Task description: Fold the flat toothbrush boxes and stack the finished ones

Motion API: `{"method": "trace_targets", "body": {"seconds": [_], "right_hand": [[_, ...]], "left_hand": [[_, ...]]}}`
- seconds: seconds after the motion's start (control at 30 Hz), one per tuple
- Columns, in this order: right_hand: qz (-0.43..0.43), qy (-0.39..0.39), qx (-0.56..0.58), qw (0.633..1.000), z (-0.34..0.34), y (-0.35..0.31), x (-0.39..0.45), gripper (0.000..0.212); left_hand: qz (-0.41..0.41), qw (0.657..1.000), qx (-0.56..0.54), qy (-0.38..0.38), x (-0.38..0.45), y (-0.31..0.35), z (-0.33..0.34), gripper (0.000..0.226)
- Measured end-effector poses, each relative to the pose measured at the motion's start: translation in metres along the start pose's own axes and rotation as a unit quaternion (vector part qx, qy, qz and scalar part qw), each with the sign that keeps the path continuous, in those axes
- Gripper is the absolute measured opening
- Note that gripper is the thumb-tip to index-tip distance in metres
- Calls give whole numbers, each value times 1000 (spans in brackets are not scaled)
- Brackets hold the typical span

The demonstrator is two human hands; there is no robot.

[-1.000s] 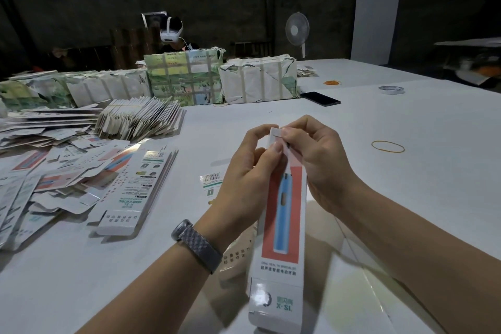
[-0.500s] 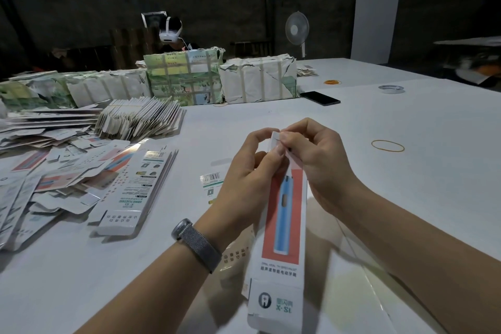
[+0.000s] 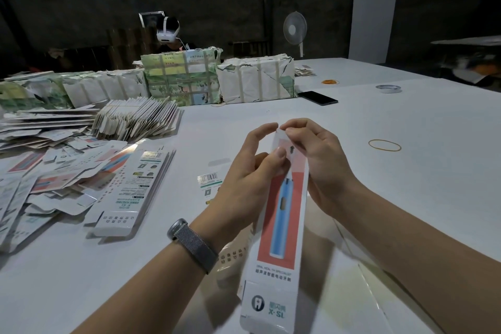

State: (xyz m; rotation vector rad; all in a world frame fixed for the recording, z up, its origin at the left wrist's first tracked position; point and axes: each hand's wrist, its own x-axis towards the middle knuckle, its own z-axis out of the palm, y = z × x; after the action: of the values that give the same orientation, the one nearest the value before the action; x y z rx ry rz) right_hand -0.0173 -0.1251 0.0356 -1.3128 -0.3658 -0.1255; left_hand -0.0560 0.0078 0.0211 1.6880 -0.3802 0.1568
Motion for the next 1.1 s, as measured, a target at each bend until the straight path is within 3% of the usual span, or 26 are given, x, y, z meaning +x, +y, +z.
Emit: {"method": "trace_targets", "body": {"seconds": [0.17,0.37,0.5,0.77,1.1], "right_hand": [[-2,-16,2,1000,1,2,-3,35],[-22,-36,-20,999,1,9,-5,5],[-38,-59,-23,997,1,9,-5,10],[-24,-33,5,999,0,8,-4,4],[-21,-43,-4,999,2,8,-6,21]], "left_hand": [[16,1000,-1,4,1,-1,-1,25],[37,997,-52,48,4,1,-8,17],[46,995,-61,63,5,1,-14,19],[46,996,-34,68,6,-2,-14,22],[54,995,-26,84,6,-4,-15,15]]}}
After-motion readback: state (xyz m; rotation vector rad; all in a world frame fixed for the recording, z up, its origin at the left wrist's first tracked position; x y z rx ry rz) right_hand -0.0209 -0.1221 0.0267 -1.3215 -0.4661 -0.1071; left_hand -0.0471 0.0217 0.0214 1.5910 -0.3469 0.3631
